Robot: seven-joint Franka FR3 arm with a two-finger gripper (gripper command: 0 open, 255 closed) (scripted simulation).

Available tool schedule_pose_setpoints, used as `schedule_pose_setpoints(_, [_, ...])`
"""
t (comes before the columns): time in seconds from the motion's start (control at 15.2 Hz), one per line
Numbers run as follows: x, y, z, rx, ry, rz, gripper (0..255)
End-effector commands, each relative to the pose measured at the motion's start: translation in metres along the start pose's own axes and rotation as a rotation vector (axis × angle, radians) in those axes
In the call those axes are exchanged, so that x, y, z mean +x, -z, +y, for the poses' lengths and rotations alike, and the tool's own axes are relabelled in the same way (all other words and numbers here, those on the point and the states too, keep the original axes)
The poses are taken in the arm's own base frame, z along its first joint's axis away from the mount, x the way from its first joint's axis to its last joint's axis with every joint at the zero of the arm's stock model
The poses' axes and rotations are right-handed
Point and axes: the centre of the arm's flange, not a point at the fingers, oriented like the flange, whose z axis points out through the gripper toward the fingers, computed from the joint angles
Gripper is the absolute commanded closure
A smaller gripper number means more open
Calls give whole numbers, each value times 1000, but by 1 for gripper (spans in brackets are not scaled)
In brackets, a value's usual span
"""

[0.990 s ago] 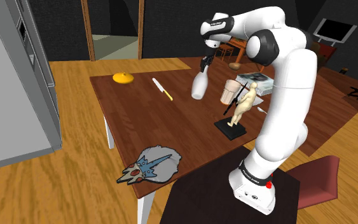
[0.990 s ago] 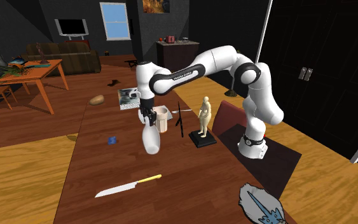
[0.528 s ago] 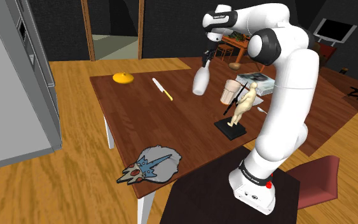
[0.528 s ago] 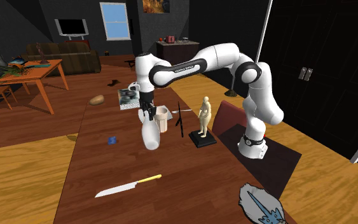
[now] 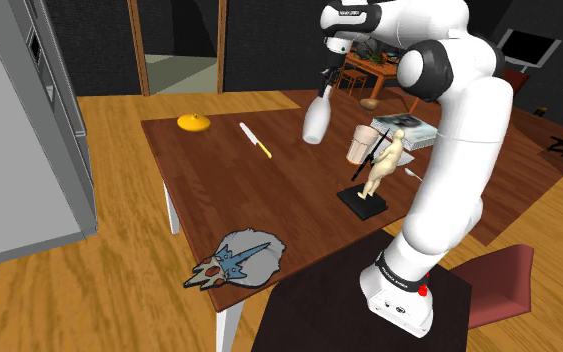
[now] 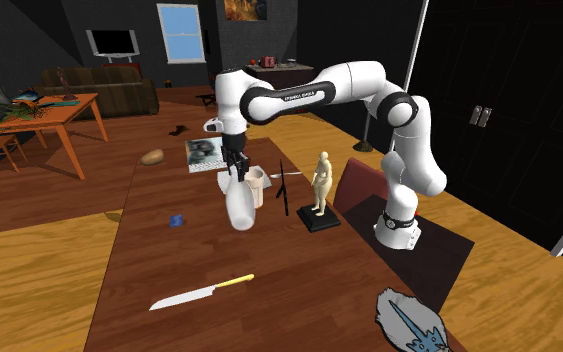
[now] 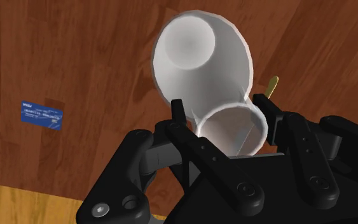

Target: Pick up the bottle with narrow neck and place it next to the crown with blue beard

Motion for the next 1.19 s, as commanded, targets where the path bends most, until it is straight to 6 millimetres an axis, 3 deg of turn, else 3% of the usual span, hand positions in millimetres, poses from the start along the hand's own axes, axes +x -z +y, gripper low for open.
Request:
schedule_pose_setpoints(0.0, [-4, 14, -19, 0, 0, 1, 255])
schedule_pose_setpoints(1.12, [-25, 130, -210, 0, 0, 1, 255])
